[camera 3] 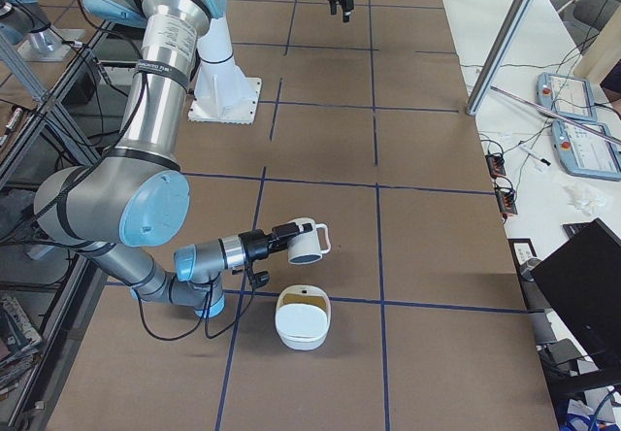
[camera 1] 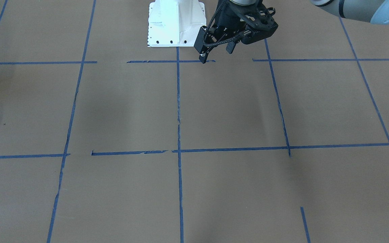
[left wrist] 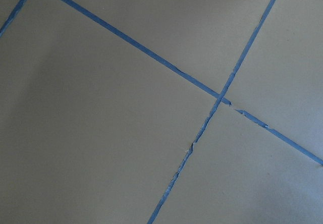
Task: Left arm hands cup to right arm to dump lemon
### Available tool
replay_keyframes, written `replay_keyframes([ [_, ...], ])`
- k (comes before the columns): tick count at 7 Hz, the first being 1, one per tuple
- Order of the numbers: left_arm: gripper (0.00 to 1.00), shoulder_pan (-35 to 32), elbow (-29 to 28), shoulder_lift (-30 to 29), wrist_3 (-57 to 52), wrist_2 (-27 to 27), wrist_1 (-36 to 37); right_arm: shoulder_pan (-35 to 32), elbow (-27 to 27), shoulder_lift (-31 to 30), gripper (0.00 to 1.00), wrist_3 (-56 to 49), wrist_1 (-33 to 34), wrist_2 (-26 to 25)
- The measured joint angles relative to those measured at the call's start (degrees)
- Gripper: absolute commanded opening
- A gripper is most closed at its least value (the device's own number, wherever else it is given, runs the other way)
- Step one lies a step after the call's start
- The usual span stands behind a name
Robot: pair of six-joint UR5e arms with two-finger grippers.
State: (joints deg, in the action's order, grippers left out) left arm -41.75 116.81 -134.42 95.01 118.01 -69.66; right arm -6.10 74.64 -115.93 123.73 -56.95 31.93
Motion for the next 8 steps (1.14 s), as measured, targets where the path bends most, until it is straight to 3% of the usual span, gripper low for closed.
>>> replay_keyframes([
  [2, 1.0, 0.0, 0.05, 0.19, 0.0, 0.03, 0.04, -0.11, 10.1, 1.38, 0.06, -10.5, 16.37, -0.16],
  [6, 1.0, -0.12, 0.09, 0.38, -0.53, 0.03, 0.05, -3.38, 20.58, 12.82, 0.04, -30.12, 43.87, -0.08],
  [8, 1.0, -0.35, 0.67, 1.35, -1.85, 0.03, 0.1, -5.93, 25.85, 20.73, 0.04, -33.8, 63.39, 0.87],
])
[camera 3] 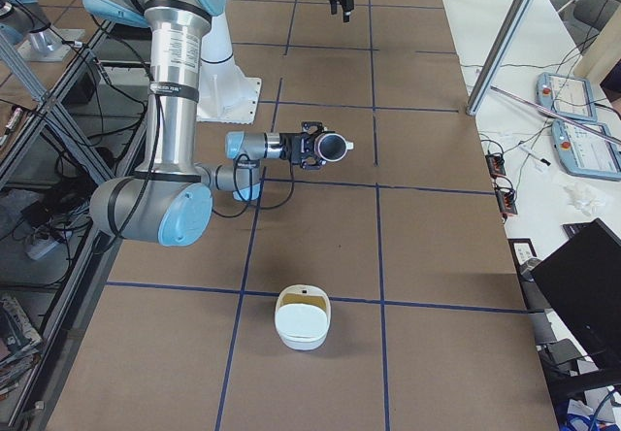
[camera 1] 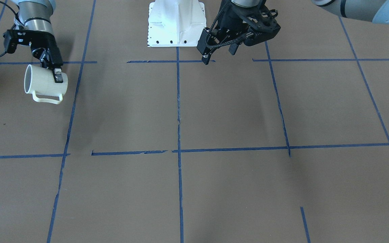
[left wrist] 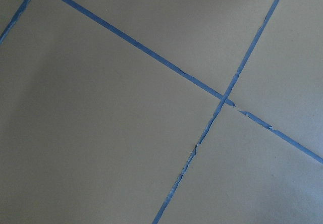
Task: Left arm hands cup to right arm to dump lemon
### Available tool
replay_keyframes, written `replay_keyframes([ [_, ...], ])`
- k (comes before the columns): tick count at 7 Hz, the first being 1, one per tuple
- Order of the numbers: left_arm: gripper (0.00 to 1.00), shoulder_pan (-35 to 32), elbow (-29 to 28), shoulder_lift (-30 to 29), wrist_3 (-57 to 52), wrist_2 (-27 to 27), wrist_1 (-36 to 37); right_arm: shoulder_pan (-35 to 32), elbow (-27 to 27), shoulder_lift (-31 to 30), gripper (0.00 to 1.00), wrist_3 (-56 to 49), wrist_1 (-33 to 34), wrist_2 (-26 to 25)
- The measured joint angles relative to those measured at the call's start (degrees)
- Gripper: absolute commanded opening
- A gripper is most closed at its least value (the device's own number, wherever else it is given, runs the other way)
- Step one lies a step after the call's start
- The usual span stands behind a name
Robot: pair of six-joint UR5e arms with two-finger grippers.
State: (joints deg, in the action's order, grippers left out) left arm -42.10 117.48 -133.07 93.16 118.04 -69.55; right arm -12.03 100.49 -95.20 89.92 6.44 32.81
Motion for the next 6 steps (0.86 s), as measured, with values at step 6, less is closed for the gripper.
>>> replay_keyframes([
  [6, 1.0, 0.34, 0.3, 0.2, -5.15, 0.19, 0.15, -0.55, -3.35, 32.85, 0.05, -10.88, 52.61, -3.16],
])
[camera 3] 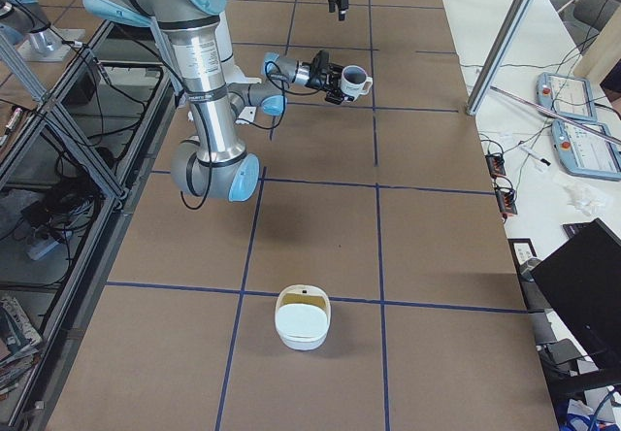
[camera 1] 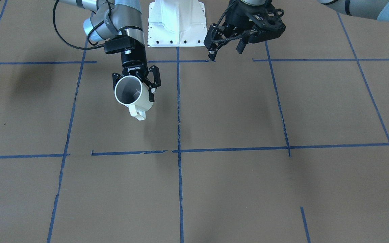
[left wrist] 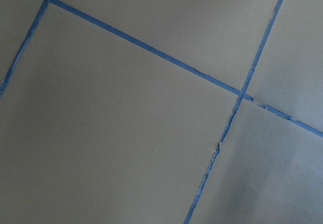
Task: Left arm hands cup to right arm to dump lemon
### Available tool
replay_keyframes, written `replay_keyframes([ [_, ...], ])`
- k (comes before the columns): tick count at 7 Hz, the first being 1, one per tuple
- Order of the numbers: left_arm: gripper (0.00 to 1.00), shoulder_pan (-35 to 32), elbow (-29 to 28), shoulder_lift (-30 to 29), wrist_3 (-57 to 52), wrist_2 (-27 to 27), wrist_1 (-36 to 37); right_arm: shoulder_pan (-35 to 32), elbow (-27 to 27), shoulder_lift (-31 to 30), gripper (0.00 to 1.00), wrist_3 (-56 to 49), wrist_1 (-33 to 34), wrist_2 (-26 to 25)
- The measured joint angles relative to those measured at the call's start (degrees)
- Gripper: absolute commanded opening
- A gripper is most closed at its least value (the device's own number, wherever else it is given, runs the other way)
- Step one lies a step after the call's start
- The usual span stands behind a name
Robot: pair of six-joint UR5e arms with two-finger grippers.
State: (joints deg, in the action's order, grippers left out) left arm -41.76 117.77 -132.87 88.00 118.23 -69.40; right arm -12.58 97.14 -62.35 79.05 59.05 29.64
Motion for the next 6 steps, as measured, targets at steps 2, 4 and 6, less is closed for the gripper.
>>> replay_keyframes([
  [2, 1.0, 0.11, -5.87, -5.09, -0.08, 0.63, 0.13, 3.11, -5.22, 4.87, 0.05, -0.49, 4.23, -7.57],
  [4, 1.0, 0.66, -10.0, -7.69, -0.11, 2.63, 0.22, 4.9, -9.54, 8.27, 0.05, -2.19, 5.26, -12.68],
  [6, 1.0, 1.3, -13.17, -9.67, -0.11, 3.87, 0.17, 5.24, -10.7, 9.08, 0.05, -3.45, 5.58, -13.83],
])
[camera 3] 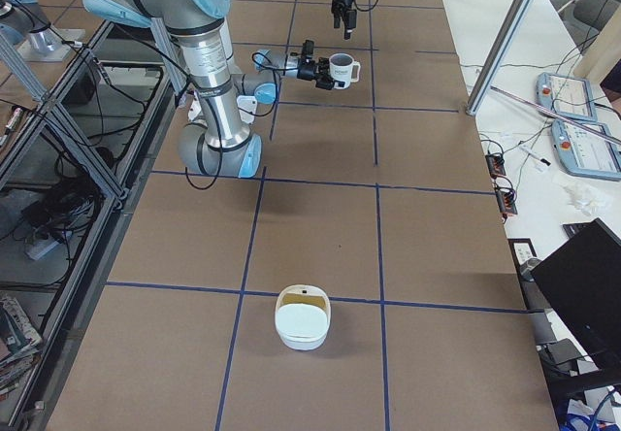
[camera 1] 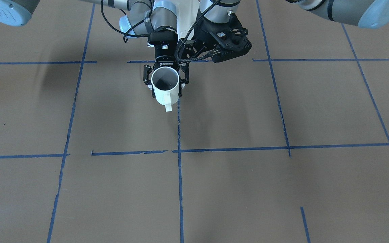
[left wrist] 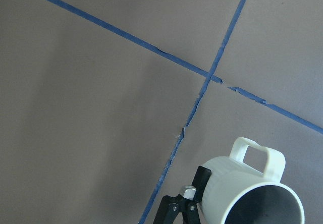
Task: Left arm hands cup to right arm to dump lemon
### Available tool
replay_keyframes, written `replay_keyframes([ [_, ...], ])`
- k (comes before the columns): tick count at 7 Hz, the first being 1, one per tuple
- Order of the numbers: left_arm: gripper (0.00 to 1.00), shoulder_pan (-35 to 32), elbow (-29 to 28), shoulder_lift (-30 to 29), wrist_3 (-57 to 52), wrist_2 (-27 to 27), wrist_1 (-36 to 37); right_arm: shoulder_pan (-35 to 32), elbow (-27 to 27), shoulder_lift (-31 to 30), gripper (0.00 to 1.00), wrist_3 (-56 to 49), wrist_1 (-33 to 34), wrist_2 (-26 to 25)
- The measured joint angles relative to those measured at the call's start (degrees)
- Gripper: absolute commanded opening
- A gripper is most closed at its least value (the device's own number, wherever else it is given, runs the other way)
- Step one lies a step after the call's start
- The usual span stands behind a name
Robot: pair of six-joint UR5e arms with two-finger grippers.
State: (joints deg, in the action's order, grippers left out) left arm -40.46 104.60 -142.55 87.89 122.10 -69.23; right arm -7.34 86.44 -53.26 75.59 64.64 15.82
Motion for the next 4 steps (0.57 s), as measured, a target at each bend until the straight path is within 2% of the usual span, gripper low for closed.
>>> replay_keyframes([
  [3, 0.97, 2.48, -4.43, -2.04, 0.0, -0.31, -0.29, 0.04, -0.05, 0.16, 0.05, -1.34, -0.13, -0.19],
  [4, 0.89, 3.32, -4.93, -2.22, 0.02, -0.46, -0.35, 0.03, -0.02, 0.2, 0.05, -1.44, -0.29, -0.18],
])
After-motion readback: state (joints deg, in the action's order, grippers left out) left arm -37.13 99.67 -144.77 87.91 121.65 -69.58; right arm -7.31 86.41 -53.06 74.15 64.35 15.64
